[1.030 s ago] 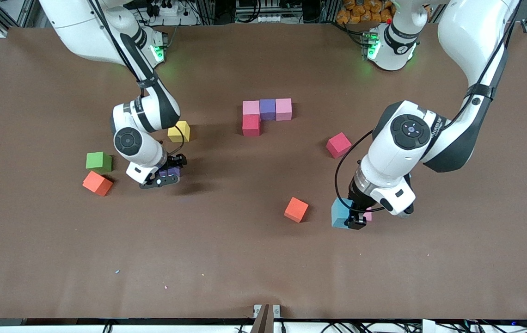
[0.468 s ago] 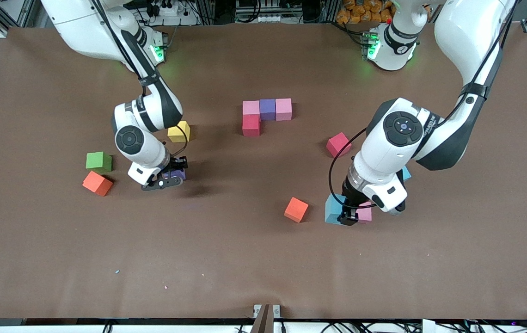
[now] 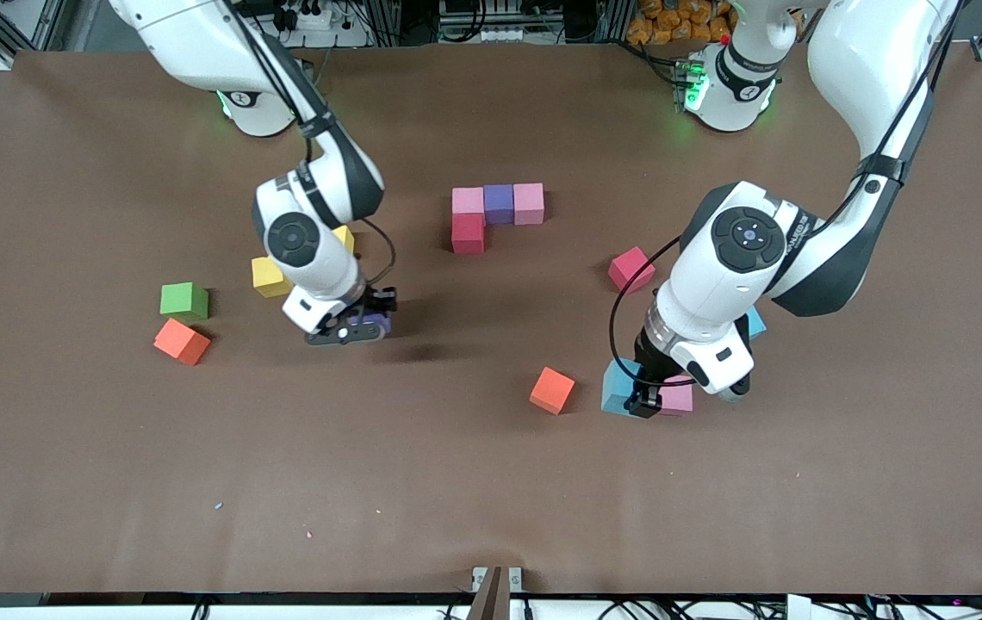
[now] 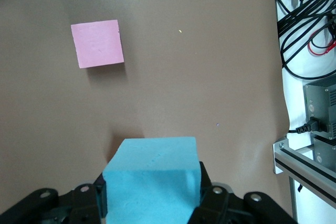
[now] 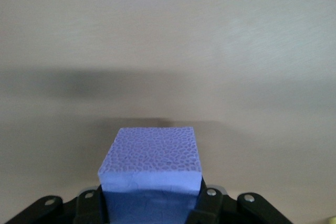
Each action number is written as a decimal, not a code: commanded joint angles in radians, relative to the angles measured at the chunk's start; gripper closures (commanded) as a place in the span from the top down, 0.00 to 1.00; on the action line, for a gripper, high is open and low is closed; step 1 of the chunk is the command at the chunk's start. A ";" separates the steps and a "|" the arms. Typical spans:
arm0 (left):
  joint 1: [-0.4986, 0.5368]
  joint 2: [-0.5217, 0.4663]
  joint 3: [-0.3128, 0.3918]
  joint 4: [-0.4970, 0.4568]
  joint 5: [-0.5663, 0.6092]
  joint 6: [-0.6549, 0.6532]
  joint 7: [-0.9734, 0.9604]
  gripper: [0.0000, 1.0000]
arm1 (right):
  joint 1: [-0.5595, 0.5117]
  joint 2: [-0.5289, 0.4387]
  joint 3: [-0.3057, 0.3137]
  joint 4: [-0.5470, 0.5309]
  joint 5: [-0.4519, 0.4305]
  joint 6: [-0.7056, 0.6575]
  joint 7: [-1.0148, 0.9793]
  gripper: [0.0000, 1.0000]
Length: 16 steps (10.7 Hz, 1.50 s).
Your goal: Arrange 11 blocks into digit 3
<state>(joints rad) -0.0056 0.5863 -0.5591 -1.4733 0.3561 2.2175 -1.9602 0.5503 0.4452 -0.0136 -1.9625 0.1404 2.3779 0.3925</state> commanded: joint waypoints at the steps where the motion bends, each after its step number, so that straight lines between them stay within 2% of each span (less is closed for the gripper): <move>1: 0.006 -0.009 -0.002 -0.002 -0.022 -0.012 0.026 0.00 | 0.081 0.067 -0.002 0.125 0.028 -0.092 0.156 0.09; 5: 0.016 -0.009 0.001 0.004 -0.031 -0.012 0.047 0.00 | 0.193 0.107 -0.003 0.139 0.073 -0.054 0.213 0.09; 10: 0.015 0.001 0.007 0.019 -0.032 -0.012 0.067 0.00 | 0.244 0.132 -0.003 0.143 0.073 -0.046 0.250 0.09; 16: 0.016 -0.003 0.007 0.018 -0.023 -0.012 0.067 0.00 | 0.289 0.130 -0.003 0.071 0.071 0.029 0.273 0.09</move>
<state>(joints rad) 0.0079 0.5876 -0.5518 -1.4656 0.3520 2.2175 -1.9194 0.8284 0.5817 -0.0103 -1.8724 0.1996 2.3914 0.6559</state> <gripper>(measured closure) 0.388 0.441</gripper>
